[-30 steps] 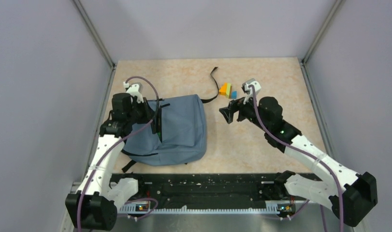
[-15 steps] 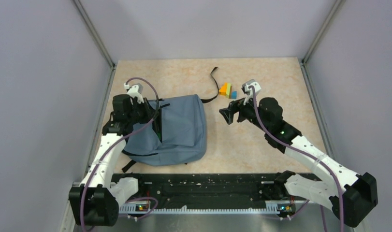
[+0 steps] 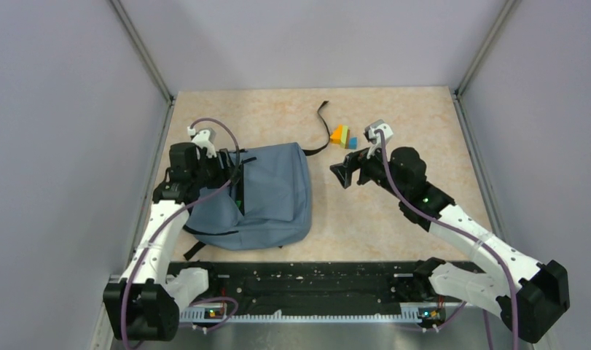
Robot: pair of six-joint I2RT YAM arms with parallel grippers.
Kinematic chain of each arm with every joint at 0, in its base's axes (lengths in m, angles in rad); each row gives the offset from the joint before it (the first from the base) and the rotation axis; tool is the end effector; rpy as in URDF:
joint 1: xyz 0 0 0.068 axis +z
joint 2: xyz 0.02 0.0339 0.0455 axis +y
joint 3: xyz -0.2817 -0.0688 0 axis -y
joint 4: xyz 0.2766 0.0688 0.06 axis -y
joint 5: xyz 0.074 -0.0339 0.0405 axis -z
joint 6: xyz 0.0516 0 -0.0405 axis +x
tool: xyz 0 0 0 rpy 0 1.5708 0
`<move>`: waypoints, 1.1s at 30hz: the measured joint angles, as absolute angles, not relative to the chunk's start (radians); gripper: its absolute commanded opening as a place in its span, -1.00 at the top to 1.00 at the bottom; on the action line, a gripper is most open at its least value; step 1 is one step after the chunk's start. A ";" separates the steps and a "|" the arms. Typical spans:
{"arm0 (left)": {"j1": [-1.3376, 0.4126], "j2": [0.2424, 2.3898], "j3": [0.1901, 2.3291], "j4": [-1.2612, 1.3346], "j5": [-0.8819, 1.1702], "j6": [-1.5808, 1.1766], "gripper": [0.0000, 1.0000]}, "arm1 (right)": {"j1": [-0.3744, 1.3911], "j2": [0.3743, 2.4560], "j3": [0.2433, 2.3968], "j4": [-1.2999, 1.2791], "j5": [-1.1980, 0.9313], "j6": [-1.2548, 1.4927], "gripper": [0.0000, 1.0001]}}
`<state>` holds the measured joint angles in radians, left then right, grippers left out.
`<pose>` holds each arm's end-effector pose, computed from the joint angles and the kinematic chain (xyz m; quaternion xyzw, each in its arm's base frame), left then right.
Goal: Pack the student bag
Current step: Place the stationery in the student bag, then zip the student bag at the center of the board.
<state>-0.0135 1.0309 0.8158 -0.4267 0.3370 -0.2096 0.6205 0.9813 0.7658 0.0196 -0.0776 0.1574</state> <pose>0.2563 -0.0205 0.2813 -0.0115 0.8845 -0.1982 0.4222 0.2169 0.1599 0.3227 -0.2012 0.7460 0.2682 0.5754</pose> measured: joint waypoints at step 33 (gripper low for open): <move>0.108 1.319 1.033 -0.371 0.371 -0.424 -0.37 | 0.803 1.765 1.297 0.206 -0.376 0.071 -0.25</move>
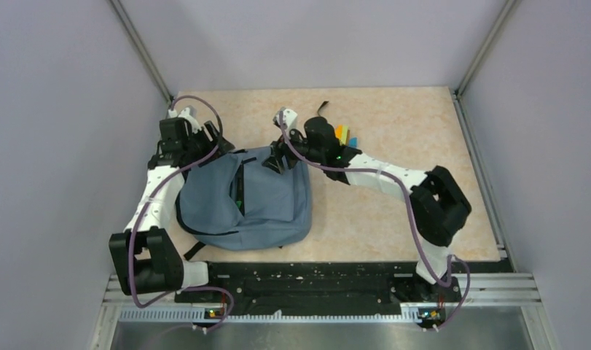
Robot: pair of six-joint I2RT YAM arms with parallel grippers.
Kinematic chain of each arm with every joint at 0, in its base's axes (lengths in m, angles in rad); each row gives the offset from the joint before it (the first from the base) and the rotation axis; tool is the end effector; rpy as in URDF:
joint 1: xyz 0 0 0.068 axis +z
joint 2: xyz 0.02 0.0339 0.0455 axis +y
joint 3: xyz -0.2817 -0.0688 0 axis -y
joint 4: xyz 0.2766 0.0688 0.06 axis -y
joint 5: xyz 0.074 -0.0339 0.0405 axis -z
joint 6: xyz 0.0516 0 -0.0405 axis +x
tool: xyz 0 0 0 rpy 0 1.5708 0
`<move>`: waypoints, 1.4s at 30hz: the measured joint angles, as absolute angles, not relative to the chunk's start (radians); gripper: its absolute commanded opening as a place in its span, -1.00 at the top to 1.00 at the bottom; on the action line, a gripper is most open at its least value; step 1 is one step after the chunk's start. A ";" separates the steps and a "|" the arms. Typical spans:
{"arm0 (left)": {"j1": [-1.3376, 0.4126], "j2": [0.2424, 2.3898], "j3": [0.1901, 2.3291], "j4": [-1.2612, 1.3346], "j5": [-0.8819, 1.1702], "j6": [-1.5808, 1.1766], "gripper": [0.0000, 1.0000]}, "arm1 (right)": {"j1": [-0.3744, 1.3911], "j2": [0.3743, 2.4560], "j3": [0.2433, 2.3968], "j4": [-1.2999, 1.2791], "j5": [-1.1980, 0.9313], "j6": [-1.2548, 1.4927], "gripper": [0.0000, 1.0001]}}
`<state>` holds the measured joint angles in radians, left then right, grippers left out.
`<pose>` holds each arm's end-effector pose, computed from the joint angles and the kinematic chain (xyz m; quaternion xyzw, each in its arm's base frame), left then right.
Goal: Pack the student bag
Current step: Zip the student bag at the center of the board.
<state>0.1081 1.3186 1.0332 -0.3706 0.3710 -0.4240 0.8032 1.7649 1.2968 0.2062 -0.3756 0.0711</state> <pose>0.3289 0.0169 0.2915 -0.1533 0.8722 -0.2317 0.4026 0.3100 0.3485 0.2871 -0.3851 0.6871 0.3874 0.4791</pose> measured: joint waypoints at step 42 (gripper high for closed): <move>0.097 1.475 1.031 -0.257 0.529 -0.538 1.00 | 0.959 2.074 1.588 0.205 -0.475 0.084 1.00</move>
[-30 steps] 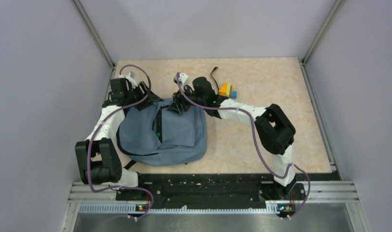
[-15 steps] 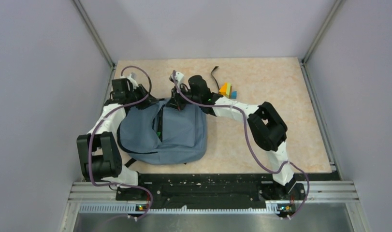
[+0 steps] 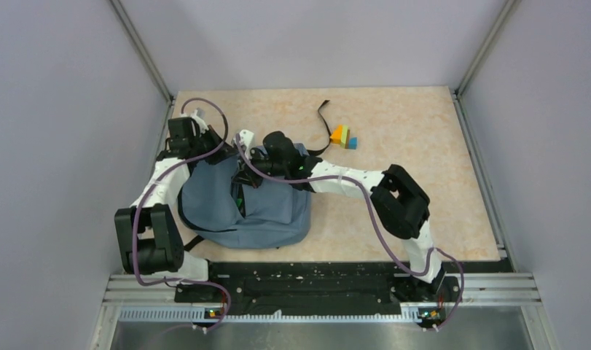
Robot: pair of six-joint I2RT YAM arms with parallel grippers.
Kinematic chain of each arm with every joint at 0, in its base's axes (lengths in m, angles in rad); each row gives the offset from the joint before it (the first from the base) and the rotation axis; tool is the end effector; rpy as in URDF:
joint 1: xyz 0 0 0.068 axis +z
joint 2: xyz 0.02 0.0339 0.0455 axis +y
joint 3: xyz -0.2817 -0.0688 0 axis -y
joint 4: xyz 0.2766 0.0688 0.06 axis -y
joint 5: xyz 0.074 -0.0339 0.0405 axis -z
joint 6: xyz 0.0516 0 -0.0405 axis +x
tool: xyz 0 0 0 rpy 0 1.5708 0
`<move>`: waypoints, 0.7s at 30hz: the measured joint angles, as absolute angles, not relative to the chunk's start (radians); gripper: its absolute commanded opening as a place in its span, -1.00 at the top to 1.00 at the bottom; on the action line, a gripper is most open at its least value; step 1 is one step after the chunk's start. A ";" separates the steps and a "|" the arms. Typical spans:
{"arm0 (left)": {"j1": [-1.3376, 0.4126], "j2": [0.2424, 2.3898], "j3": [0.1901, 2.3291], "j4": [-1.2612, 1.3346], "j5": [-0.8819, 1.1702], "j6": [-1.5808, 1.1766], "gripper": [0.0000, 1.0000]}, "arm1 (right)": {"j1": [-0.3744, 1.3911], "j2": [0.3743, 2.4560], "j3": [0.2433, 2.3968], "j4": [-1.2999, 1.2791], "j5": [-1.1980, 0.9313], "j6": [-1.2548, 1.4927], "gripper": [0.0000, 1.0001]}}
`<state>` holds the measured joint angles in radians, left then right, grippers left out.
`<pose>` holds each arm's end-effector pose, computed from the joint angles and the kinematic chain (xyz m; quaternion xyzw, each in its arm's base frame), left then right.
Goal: Pack the student bag
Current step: Zip the student bag at the center of the board.
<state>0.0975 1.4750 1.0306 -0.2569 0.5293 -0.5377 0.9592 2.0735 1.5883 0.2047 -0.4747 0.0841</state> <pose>0.3600 0.0090 0.2527 -0.1687 0.8660 -0.3203 0.3449 0.2928 0.4586 0.2512 -0.4571 0.6435 0.4541 0.4131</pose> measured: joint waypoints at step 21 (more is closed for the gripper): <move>0.136 1.429 1.030 -0.263 0.553 -0.578 1.00 | 1.076 1.901 1.213 0.218 -0.382 0.052 1.00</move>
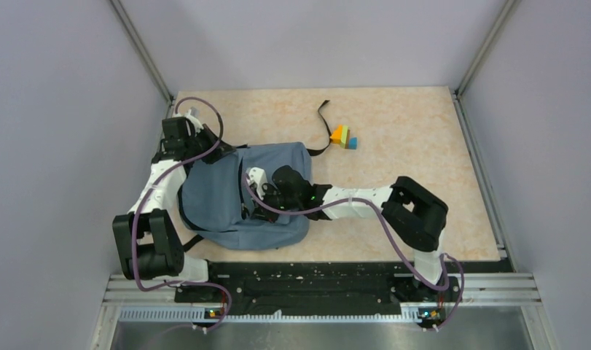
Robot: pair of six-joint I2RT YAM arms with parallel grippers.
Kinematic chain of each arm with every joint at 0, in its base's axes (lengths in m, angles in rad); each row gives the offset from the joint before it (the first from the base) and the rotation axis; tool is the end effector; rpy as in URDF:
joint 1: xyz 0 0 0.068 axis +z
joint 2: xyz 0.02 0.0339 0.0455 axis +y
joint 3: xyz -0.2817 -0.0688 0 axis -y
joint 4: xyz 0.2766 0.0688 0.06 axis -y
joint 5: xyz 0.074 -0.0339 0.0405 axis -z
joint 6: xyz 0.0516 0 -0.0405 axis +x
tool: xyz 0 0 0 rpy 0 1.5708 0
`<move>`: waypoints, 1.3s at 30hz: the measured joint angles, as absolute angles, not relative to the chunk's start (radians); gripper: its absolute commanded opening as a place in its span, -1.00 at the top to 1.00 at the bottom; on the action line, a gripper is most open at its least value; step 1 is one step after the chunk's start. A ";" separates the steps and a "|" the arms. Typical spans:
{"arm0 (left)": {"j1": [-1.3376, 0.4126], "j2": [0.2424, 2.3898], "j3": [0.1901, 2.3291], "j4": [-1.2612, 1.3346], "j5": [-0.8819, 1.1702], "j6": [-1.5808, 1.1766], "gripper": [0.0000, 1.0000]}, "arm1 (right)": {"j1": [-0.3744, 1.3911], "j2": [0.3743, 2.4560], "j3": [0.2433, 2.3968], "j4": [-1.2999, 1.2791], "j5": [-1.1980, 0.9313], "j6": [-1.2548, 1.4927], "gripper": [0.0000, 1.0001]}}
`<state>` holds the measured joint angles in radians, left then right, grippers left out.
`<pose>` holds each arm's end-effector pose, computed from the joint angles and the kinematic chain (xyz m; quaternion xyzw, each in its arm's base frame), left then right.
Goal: Pack the student bag
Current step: Zip the student bag at the center of the board, then reset both arms
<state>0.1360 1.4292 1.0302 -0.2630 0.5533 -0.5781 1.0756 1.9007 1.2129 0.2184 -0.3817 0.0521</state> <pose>0.3519 0.0208 0.2677 -0.1898 0.8517 -0.3320 0.3581 0.2073 0.4242 0.1956 -0.4963 0.6809 0.4112 0.3479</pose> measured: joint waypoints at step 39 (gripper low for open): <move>0.157 1.076 1.027 -0.290 0.341 -0.392 -0.88 | 1.086 1.515 1.019 0.045 -0.165 0.187 -0.97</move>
<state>0.1574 1.0760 1.0267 -0.2905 0.3408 -0.3920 1.0859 1.5154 1.0195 0.0448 -0.1654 0.1867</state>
